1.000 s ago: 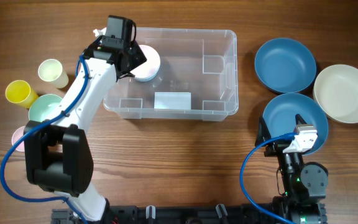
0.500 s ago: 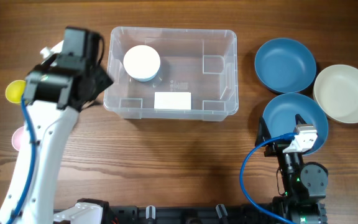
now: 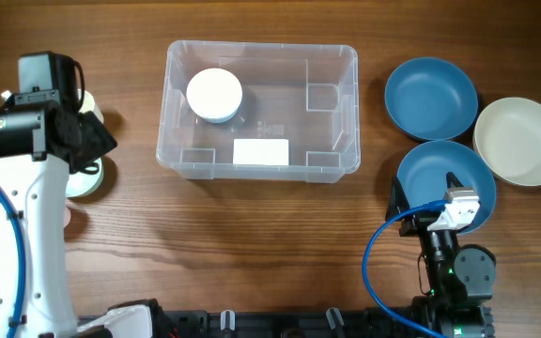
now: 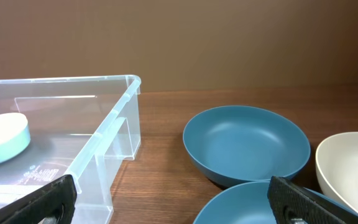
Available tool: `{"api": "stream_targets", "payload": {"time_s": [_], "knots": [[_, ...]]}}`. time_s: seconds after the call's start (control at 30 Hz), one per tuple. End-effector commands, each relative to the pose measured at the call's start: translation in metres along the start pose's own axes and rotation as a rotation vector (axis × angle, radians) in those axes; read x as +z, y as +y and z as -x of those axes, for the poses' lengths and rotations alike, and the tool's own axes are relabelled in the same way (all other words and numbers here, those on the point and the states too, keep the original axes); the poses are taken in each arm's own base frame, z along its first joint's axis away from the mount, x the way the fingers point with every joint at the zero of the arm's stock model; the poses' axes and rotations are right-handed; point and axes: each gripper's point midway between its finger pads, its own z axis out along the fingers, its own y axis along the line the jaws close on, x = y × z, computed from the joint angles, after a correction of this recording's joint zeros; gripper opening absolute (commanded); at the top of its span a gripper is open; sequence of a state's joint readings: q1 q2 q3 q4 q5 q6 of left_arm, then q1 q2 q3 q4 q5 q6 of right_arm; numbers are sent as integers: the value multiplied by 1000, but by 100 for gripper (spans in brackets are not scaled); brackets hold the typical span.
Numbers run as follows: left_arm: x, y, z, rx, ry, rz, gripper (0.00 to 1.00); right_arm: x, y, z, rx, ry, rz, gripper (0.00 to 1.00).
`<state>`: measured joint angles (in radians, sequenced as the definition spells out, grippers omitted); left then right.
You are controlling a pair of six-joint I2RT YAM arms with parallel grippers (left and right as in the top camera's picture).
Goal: Pack container
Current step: 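Release the pink bowl and move left gripper to the mint bowl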
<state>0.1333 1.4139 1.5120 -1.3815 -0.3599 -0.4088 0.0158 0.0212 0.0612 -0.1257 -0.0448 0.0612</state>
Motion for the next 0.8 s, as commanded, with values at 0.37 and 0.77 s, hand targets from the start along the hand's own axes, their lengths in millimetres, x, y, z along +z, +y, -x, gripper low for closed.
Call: {"api": "stream_targets", "payload": {"time_s": [0.37, 0.77], "knots": [[60, -49, -2, 281, 139, -121, 92, 0, 0, 1, -7, -4, 4, 100], [128, -39, -27, 161, 205, -207, 96, 0, 0, 1, -7, -4, 4, 100]]}}
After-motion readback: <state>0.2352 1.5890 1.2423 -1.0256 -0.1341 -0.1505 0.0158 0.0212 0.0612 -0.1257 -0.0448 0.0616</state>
